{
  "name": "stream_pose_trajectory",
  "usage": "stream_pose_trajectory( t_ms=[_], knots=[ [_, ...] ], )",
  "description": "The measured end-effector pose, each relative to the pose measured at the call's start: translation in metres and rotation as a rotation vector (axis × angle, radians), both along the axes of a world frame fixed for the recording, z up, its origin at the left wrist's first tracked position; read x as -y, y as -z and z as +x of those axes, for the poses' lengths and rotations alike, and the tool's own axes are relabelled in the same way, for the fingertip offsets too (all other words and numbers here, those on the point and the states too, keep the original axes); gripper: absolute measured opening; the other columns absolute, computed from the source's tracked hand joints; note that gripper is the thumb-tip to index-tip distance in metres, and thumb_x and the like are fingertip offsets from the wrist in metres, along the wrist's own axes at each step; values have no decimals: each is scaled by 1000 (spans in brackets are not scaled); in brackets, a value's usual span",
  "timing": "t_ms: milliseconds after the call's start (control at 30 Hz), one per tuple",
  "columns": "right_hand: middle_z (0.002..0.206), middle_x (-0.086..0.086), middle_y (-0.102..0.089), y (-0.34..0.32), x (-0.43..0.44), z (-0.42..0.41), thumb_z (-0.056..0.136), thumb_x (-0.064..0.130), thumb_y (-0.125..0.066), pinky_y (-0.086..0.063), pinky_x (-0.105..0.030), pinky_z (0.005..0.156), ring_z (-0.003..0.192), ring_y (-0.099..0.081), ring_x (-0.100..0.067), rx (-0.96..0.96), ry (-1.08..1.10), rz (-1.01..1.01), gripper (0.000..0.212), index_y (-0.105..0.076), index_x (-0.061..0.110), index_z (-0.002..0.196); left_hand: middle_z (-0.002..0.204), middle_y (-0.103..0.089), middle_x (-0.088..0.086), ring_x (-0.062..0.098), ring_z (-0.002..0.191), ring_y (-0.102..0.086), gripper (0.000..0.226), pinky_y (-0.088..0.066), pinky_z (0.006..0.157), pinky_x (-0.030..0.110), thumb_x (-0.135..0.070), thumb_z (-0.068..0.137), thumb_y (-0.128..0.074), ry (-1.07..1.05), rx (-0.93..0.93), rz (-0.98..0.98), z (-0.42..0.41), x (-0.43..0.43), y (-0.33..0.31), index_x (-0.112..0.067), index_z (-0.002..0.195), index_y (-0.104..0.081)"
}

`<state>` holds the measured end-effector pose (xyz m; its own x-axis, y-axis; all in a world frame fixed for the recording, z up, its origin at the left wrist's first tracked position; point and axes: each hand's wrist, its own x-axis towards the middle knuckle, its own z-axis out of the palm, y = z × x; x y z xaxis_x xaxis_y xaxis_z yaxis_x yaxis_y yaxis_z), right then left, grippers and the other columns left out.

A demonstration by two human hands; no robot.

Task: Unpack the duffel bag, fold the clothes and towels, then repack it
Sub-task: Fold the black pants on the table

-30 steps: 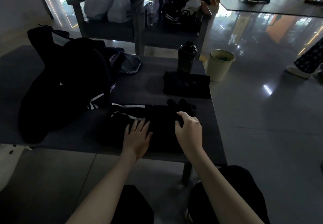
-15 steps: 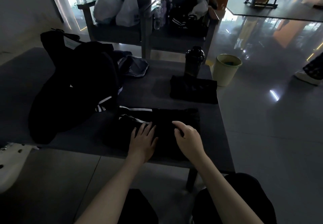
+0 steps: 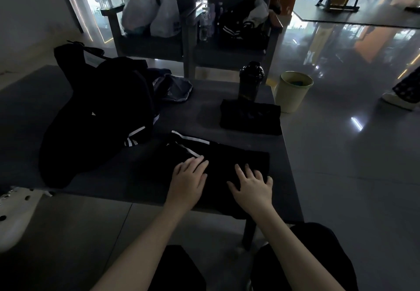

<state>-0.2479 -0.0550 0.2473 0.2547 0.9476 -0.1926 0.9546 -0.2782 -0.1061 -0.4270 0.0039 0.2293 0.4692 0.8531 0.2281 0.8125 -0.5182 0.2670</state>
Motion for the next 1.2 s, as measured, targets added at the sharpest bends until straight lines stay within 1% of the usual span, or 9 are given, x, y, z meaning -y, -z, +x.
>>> stream_pose_trajectory(
  t_ms=[100, 233, 367, 533, 633, 700, 867, 1067, 1200],
  knots=[
    [158, -1, -17, -3, 6, 0, 94, 62, -22, -16, -50, 111, 141, -20, -26, 78, 18, -23, 66, -8, 32, 151, 130, -58, -5, 14, 119, -51, 43, -33, 99, 30, -39, 91, -38, 202, 19, 52, 8, 22, -12, -22, 122, -62],
    [150, 1, -34, -9, 13, 5, 96, 59, -20, -16, -50, 110, 137, -28, -23, 87, 28, 6, 61, -20, 31, 150, 141, -50, -10, 14, 133, -42, 55, -28, 110, 37, -43, 90, -24, 304, -174, -85, 9, 32, -12, -26, 129, -59],
    [140, 2, -44, -16, 29, 10, 97, 52, -24, -9, -50, 113, 131, -35, -22, 48, -17, 13, 53, -35, 29, 144, 117, -65, -12, 14, 114, -58, 44, -47, 93, 37, -35, 83, -34, 217, -269, -47, 5, 28, -20, -32, 104, -72],
    [134, 1, -45, -20, 48, 16, 91, 52, -26, -5, -48, 115, 133, -30, -21, 64, -198, 82, 54, -55, 26, 129, 149, -31, -7, 17, 139, -22, 55, -19, 113, 35, -49, 97, -35, 192, -313, -99, 5, 32, -29, -19, 143, -41],
    [159, 2, -9, -20, 50, 32, 90, 56, -43, -3, -49, 116, 146, -2, -19, -31, -276, 73, 54, -48, 29, 136, 159, -8, -9, 13, 146, -2, 81, -8, 119, 35, -66, 89, -39, 229, -367, -250, -5, 33, -28, -18, 152, -19],
    [160, 4, 8, -18, 54, 40, 85, 60, -53, -11, -43, 116, 146, -3, -18, -82, -312, -9, 71, -33, 30, 146, 160, 4, -10, 11, 146, 7, 99, -3, 120, 36, -73, 80, -45, 248, -400, -321, -10, 35, -26, -17, 153, -10],
    [160, 1, -1, -4, 64, 45, 78, 42, -65, -30, -36, 108, 139, -22, -24, -10, -391, -3, 86, -20, 29, 150, 159, 14, -6, 16, 147, 12, 112, -2, 119, 35, -55, 74, -69, 298, -542, -188, -17, 40, -17, -16, 153, 2],
    [144, -2, -46, 4, 74, 47, 80, 9, -61, -48, -37, 89, 112, -48, -25, -250, -361, 226, 53, -56, 19, 132, 159, -2, -15, 8, 147, 4, 71, -16, 118, 28, -15, 90, -56, 223, -239, -206, -19, 55, -3, -21, 151, -19],
    [95, 14, -66, -8, 72, 49, 79, 19, -71, -44, -21, 73, 80, -48, -5, -425, -286, 386, 33, -68, 23, 112, 152, -29, -17, -2, 140, -15, 55, -24, 115, 25, -9, 86, -63, 200, 77, -362, -24, 47, -8, -21, 138, -47]
  ],
)
